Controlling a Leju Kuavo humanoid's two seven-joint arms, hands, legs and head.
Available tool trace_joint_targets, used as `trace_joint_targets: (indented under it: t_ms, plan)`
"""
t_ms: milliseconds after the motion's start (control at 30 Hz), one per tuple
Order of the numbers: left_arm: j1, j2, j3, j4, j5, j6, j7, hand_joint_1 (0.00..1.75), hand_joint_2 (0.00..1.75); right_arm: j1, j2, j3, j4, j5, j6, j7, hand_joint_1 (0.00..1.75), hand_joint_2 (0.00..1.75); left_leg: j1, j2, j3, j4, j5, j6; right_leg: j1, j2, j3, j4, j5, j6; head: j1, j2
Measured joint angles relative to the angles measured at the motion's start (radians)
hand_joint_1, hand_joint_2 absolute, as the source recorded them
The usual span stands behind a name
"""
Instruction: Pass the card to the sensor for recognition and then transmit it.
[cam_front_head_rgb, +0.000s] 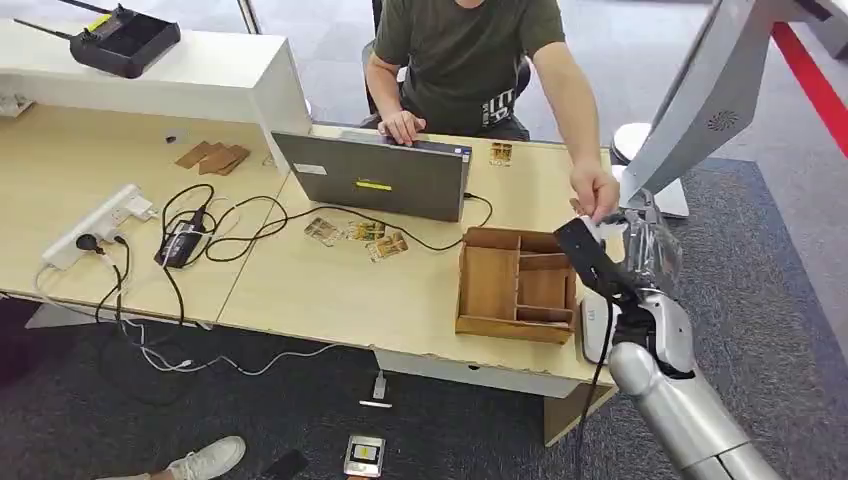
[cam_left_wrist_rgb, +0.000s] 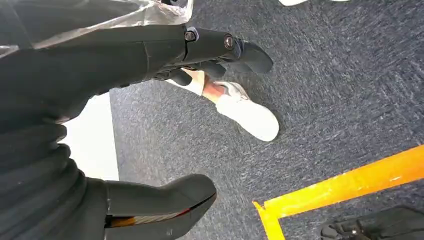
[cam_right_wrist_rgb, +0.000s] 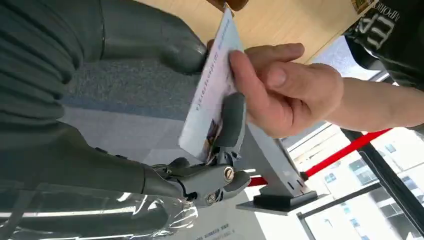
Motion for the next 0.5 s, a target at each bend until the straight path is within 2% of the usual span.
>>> trace_joint_targets:
  t_ms: [300, 500]
  plan:
    - [0.001, -0.003, 0.000, 0.000, 0.001, 0.007, -0.005, 0.00, 1.75, 0.003, -0.006, -0.001, -0.014, -0.018, -0.017, -0.005, 0.00, 1.75, 0.000, 0.000, 0.000, 0.000, 0.000, 0.000, 0.000, 0.000, 0.000, 0.000, 0.000, 0.000, 0.000, 0.000]
    - [0.013, 0.000, 0.000, 0.000, 0.016, 0.016, -0.021, 0.00, 1.75, 0.054, -0.028, 0.005, -0.182, 0.013, 0.105, 0.006, 0.00, 1.75, 0.000, 0.000, 0.000, 0.000, 0.000, 0.000, 0.000, 0.000, -0.001, 0.000, 0.000, 0.000, 0.000, 0.000]
